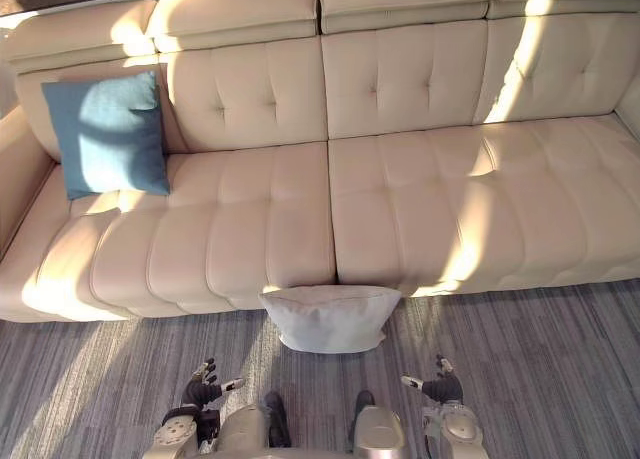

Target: Pick up cushions and gather them together orderly.

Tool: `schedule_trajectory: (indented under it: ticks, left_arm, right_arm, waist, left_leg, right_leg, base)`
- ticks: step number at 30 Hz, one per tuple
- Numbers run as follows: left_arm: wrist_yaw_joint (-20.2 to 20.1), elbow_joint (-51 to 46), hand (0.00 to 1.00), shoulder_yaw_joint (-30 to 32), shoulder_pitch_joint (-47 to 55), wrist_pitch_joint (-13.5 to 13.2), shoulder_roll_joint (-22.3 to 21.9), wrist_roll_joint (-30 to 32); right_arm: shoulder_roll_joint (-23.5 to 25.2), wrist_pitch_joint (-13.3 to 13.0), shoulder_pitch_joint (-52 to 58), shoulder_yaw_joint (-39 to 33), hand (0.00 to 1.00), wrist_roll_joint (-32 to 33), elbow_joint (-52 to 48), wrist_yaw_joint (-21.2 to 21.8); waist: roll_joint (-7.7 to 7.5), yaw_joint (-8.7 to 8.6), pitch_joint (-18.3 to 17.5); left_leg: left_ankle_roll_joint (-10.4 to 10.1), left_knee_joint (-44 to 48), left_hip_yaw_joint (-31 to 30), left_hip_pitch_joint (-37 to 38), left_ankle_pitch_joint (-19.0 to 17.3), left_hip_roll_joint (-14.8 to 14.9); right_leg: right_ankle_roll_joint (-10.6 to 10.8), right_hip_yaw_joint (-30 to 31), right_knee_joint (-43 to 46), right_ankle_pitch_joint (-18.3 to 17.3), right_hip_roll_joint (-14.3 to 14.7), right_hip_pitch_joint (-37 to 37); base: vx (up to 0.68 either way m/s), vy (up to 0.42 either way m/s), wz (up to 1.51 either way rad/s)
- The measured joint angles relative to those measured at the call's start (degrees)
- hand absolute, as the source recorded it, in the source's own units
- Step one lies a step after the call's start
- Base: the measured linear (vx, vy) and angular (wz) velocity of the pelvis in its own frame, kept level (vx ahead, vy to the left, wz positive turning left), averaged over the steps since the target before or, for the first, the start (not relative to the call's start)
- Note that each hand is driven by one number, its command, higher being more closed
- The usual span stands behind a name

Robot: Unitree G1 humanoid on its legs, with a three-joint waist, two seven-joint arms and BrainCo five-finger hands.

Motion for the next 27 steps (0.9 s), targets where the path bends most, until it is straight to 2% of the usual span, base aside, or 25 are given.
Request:
schedule_trajectory:
  ticks: [3, 4, 7, 9, 11, 14, 19, 26, 27]
  left_arm:
    - [0.6, -0.1, 0.00, -0.1, -3.1, -0.3, 1.3, -0.3]
    - [1.4, -0.5, 0.00, 0.0, -6.2, -0.5, 2.2, -1.3]
    - [2.6, -2.4, 0.00, -0.1, -9.5, -0.8, 3.8, -3.6]
    - [3.6, -3.0, 0.00, 0.0, -14.5, -1.6, 5.3, -5.1]
    - [3.9, -3.0, 0.00, 0.0, -18.7, -1.7, 5.9, -6.3]
    - [5.1, -5.3, 0.00, 1.0, -26.1, -1.8, 6.0, -6.9]
    - [7.2, -9.8, 0.00, 2.2, -40.6, -3.0, 4.8, -8.2]
    - [9.9, -13.6, 0.00, 0.9, -49.7, -3.3, 2.1, -8.6]
    - [10.4, -14.3, 1.00, -0.2, -51.1, -3.4, 1.9, -8.6]
  right_arm:
    - [-0.1, 0.0, -3.2, -0.1, 0.00, 0.1, 0.1, -1.4]
    - [-0.4, -0.1, -6.3, -0.1, 0.00, 0.1, 0.0, -1.9]
    - [-0.5, -0.1, -9.7, -0.1, 0.00, 0.7, -1.9, -2.3]
    - [-1.0, -0.3, -12.3, 0.0, 0.00, 2.3, -4.8, -3.6]
    - [-2.1, -0.3, -15.7, 0.2, 0.00, 3.5, -5.0, -4.5]
    - [-3.0, -0.3, -23.3, 0.4, 0.00, 6.2, -6.5, -6.2]
    - [-4.4, -0.4, -40.0, 1.2, 0.00, 9.3, -6.8, -8.3]
    - [-5.1, -2.1, -55.7, 1.3, 0.00, 12.3, -6.8, -10.6]
    - [-5.0, -2.4, -57.5, 1.4, 1.00, 13.6, -6.8, -11.2]
  waist:
    - [-1.15, 0.22, 2.0]
    - [-0.92, 0.37, 4.9]
    - [-0.66, 0.52, 7.4]
    - [-1.38, 0.81, 10.2]
    - [-1.49, 1.27, 10.4]
    - [-1.45, 1.25, 13.8]
    - [-1.33, 1.88, 15.6]
    - [-1.24, 2.42, 15.7]
    - [-1.23, 2.61, 15.6]
  left_leg:
    - [2.1, 4.1, 1.6, -5.1, -1.5, -1.6]
    - [2.8, 9.1, 2.3, -9.0, -3.1, -0.9]
    - [3.3, 17.5, 2.6, -16.1, -6.6, 1.4]
    - [3.3, 24.8, 2.9, -22.5, -10.5, 3.3]
    - [3.7, 29.8, 3.1, -29.9, -12.1, 4.6]
    - [4.6, 35.4, 3.1, -38.7, -12.7, 6.2]
    - [5.6, 45.0, 1.9, -57.3, -13.1, 8.3]
    - [6.6, 51.6, 0.9, -69.3, -13.3, 9.8]
    - [6.9, 52.5, 0.9, -71.2, -13.4, 10.1]
  right_leg:
    - [1.1, 1.8, 8.2, -3.0, -2.6, -7.4]
    - [1.1, 2.3, 11.6, -3.6, -3.0, -11.0]
    - [1.0, 3.0, 17.1, -5.0, -2.8, -17.0]
    - [0.7, 3.4, 23.8, -7.9, -2.9, -23.8]
    - [0.6, 4.3, 28.3, -8.6, -2.7, -31.6]
    - [0.5, 4.9, 33.1, -8.6, -2.4, -40.4]
    - [0.1, 5.8, 42.7, -8.8, -2.4, -59.1]
    - [-0.1, 5.9, 49.6, -8.9, -2.7, -71.1]
    - [-0.1, 5.9, 50.4, -8.9, -2.8, -73.0]
  base:
    - [0.04, 0.106, -0.10]
    - [-0.04, 0.061, -0.10]
    - [-0.09, 0.056, -0.16]
    - [-0.18, 0.031, -0.19]
    - [-0.19, 0.010, -0.25]
    - [-0.14, 0.006, -0.17]
    - [-0.13, -0.016, -0.06]
    - [-0.11, -0.036, -0.01]
    - [-0.09, -0.020, 0.00]
